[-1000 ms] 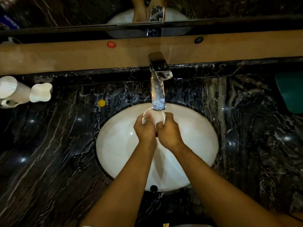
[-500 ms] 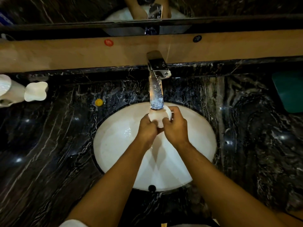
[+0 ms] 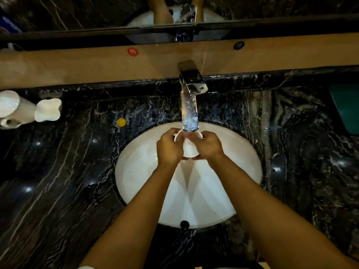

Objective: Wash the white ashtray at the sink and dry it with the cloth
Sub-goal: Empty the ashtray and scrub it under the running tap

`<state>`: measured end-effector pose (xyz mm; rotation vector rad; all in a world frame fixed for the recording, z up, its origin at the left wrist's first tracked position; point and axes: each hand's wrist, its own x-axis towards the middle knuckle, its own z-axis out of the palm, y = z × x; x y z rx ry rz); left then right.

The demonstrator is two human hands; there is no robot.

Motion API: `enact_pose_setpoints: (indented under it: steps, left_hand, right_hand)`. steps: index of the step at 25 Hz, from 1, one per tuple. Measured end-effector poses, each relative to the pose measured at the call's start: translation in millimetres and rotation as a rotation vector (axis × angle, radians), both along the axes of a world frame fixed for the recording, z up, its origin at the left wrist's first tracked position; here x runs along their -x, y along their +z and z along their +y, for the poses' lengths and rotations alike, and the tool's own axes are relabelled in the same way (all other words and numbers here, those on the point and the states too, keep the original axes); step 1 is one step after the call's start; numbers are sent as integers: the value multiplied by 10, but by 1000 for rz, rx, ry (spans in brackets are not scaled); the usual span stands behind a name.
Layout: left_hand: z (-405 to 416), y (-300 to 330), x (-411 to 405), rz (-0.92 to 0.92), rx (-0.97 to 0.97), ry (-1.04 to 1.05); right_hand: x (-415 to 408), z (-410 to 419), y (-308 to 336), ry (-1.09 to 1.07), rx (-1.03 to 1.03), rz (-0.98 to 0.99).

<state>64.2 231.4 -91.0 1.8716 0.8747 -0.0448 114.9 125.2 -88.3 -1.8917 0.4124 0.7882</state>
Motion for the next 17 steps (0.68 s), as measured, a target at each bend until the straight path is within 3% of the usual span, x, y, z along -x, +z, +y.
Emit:
enact_pose_setpoints:
  steps: [2,6,8,12,14,17]
  left_hand:
    - [20,-18,-6,-13,95,52]
    - [-106,0,30,-59,583,214]
    - [-141,4,64,-96,705,216]
    - [-104,-20,61,-110,437,251]
    - [-120,-9,31,-81,329,276]
    - [-151,33,-18,-22,365,243]
  right_hand:
    - [-52,-17,12,29,-73,51]
    - [37,24,-25,-37,-82,-109]
    - [97,-19,-26,-51,-163,-111]
    - [212,-131,-11,-52,-510,47]
    - [247,-103,-41,-98,-448,24]
    - [270,-37,-135,-178,-276,-83]
